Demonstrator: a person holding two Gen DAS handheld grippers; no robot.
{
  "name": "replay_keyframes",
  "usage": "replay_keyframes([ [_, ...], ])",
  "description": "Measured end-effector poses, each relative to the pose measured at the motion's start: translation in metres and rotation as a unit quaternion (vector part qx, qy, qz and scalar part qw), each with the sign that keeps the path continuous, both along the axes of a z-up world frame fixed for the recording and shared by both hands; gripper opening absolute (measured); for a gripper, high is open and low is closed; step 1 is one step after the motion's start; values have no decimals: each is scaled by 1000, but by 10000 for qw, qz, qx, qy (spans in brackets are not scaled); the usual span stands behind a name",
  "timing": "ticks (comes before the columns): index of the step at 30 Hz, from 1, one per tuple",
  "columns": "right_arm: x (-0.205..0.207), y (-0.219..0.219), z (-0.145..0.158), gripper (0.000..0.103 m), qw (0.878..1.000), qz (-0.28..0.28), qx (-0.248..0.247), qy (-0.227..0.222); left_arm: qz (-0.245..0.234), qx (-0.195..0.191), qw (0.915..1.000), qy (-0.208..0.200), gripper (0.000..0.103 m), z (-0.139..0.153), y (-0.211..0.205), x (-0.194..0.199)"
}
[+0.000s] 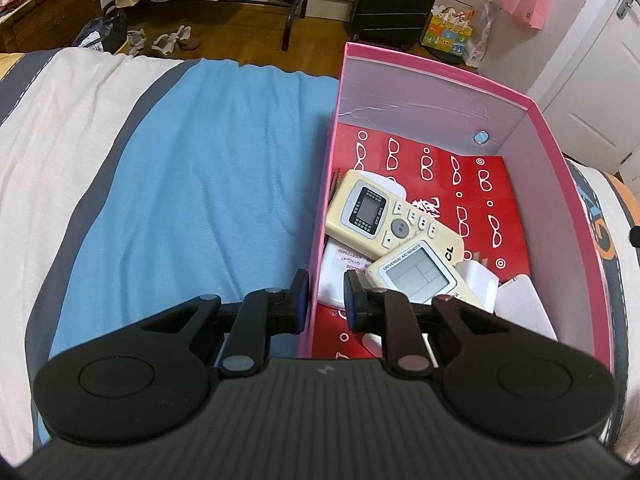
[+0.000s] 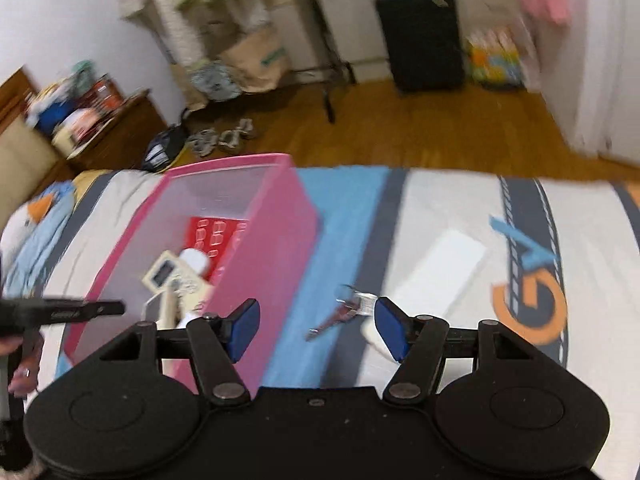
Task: Organize rigid objects
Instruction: 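Grasp the long white remote on the bed with the right gripper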
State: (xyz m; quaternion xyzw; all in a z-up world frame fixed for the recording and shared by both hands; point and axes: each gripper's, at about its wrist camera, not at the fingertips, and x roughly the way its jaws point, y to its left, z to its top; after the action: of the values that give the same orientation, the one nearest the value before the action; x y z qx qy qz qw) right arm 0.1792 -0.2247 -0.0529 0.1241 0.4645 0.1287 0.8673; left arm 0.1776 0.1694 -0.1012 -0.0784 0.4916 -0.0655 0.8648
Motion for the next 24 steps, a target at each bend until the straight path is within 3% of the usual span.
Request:
replay_keyframes([
  [4,9,-26,-41,67,9959,-714,402,382,-42,58,10000,-5,17,0,0,-1],
  [5,11,-29,-53,61,9948,-774,438,499,-45,56,10000,-6,17,0,0,-1],
  [8,14,-30,-77,56,9951,-793,282,526,-25,20,10000,0,17,0,0,-1],
  [11,22,-26,-91,56,9945,-885,281,486,-18,5,10000,24,17,-2,0,0],
  [15,31,-24,-105,66,9948,-968,254,198,17,-16,10000,39,17,-3,0,2],
  [18,31,-18,-100,54,9955,-931,-145,-131,34,-51,10000,48,17,-4,2,3],
  [20,27,-16,-89,35,9951,-846,-319,-390,38,-62,10000,58,17,-5,3,3],
  [24,15,-6,-70,26,9942,-491,-725,-624,25,-41,10000,49,17,-5,3,3],
])
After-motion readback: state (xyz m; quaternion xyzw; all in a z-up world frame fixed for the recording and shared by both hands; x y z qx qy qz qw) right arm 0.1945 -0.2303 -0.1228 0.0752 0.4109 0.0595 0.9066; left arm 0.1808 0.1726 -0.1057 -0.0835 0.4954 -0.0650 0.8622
